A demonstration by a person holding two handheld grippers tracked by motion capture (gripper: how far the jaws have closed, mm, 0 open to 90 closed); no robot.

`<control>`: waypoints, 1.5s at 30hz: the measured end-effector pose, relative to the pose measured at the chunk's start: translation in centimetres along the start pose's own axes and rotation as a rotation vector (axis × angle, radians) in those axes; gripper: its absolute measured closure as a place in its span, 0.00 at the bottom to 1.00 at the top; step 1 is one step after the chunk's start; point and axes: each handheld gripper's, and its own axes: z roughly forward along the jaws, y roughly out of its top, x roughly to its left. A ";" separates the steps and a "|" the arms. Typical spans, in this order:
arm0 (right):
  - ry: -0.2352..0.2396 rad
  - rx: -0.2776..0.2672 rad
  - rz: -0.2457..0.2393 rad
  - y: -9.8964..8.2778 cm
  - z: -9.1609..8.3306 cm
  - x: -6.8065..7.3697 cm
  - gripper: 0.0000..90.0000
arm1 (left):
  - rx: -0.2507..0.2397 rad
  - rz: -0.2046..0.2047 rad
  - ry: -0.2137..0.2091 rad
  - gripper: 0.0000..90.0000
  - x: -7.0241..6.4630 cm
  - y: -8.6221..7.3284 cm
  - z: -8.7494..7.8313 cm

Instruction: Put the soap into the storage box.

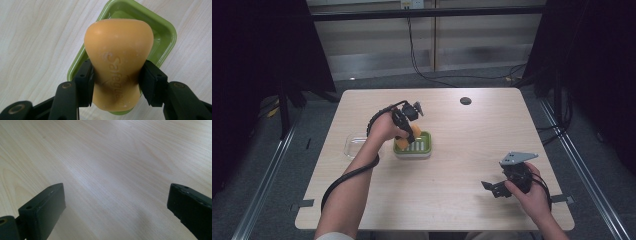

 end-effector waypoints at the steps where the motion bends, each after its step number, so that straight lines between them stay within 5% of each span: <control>1: 0.002 0.001 0.002 0.0 0.0 0.0 0.01 | -0.003 0.000 -0.002 0.55 0.0 0.0 0.1; 13: 0.000 0.003 0.000 0.0 0.1 0.0 0.01 | 0.028 0.051 -0.022 0.55 -0.1 0.5 1.0; 14: -0.001 0.000 -0.001 0.0 0.1 0.0 0.01 | 0.005 0.023 -0.015 0.55 -0.3 0.4 1.2; 24: -0.001 0.005 0.005 0.0 0.1 -0.1 0.01 | -0.004 0.008 -0.043 0.54 0.2 0.1 2.2; 34: 0.003 0.006 0.001 0.1 0.1 0.0 0.01 | -0.128 -0.079 -0.074 0.37 0.4 -0.4 0.5; 36: 0.003 0.006 0.007 0.1 0.0 0.0 0.01 | -0.175 -0.109 -0.086 0.35 0.2 -0.8 0.3; 45: 0.004 0.008 -0.001 0.2 0.3 0.3 0.01 | -0.233 -0.151 -0.103 0.27 -0.4 -3.7 -0.7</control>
